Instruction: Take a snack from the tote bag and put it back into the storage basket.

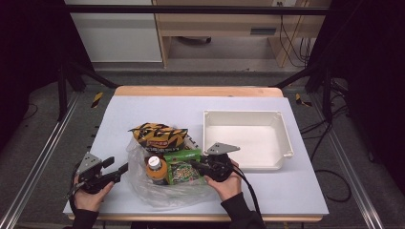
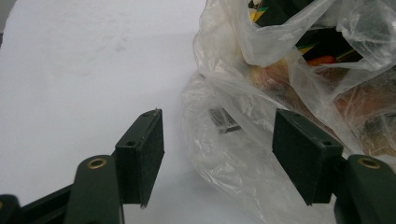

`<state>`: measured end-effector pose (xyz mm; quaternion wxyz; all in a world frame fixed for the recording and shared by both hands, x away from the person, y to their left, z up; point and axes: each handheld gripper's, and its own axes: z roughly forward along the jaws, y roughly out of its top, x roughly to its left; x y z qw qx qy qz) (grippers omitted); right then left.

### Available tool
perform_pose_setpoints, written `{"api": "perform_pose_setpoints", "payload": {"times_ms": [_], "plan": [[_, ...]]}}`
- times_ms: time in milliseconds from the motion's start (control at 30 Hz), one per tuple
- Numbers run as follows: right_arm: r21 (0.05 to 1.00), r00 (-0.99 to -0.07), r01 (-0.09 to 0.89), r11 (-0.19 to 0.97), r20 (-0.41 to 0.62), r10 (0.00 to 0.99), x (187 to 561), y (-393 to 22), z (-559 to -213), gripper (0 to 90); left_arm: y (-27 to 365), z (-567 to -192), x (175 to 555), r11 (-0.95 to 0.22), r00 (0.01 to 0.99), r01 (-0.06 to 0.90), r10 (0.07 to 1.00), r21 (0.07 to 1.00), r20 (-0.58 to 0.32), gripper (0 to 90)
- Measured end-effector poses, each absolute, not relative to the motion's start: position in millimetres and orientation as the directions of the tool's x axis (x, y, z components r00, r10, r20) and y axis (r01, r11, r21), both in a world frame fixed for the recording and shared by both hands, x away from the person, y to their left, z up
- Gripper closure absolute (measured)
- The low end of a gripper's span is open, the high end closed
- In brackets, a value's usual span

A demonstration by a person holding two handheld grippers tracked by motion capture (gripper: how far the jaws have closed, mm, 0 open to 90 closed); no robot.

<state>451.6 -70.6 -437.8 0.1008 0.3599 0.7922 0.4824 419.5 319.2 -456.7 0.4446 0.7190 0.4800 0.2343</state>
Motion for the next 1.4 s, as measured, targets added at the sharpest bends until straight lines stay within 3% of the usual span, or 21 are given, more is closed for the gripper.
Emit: {"api": "perform_pose_setpoints", "payload": {"times_ms": [133, 367, 500, 633, 667, 700, 767, 1033, 1133, 1267, 1400], "plan": [[0.846, -0.734, 0.472, 0.249, 0.221, 0.642, 447, -81, -431, 81.4, 319, -457, 420, -0.144, 0.428, 0.483, 0.899, 0.864, -0.089, 33.5], [0.891, -0.748, 0.404, 0.205, 0.193, 0.635, 439, -86, -424, 85.1, 319, -457, 420, -0.143, 0.427, 0.484, 0.900, 0.863, -0.090, 33.6], [0.927, -0.721, 0.338, 0.165, 0.143, 0.678, 435, -90, -423, 84.4, 319, -457, 420, -0.146, 0.427, 0.486, 0.900, 0.862, -0.088, 33.6], [0.910, -0.735, 0.357, 0.209, 0.135, 0.665, 436, -87, -433, 77.7, 319, -457, 420, -0.152, 0.427, 0.486, 0.901, 0.861, -0.082, 33.6], [0.905, -0.740, 0.365, 0.219, 0.139, 0.659, 437, -87, -434, 73.5, 319, -457, 420, -0.152, 0.427, 0.487, 0.900, 0.860, -0.083, 33.6], [0.887, -0.751, 0.394, 0.239, 0.161, 0.640, 441, -84, -436, 61.1, 318, -457, 420, -0.148, 0.426, 0.487, 0.901, 0.861, -0.086, 33.6], [0.885, -0.753, 0.391, 0.252, 0.150, 0.640, 442, -81, -438, 53.8, 318, -457, 420, -0.148, 0.426, 0.489, 0.901, 0.860, -0.087, 33.6], [0.885, -0.760, 0.412, 0.217, 0.202, 0.617, 460, -74, -442, 46.4, 319, -458, 421, -0.150, 0.426, 0.488, 0.900, 0.860, -0.086, 33.6], [0.885, -0.762, 0.420, 0.203, 0.222, 0.608, 464, -73, -444, 50.8, 319, -458, 421, -0.150, 0.425, 0.490, 0.901, 0.859, -0.085, 33.6], [0.878, -0.769, 0.427, 0.215, 0.228, 0.597, 463, -73, -443, 68.0, 320, -458, 421, -0.150, 0.424, 0.489, 0.902, 0.859, -0.084, 33.6], [0.879, -0.773, 0.431, 0.204, 0.243, 0.586, 462, -79, -439, 76.1, 320, -458, 421, -0.148, 0.423, 0.489, 0.902, 0.860, -0.085, 33.6]]}}
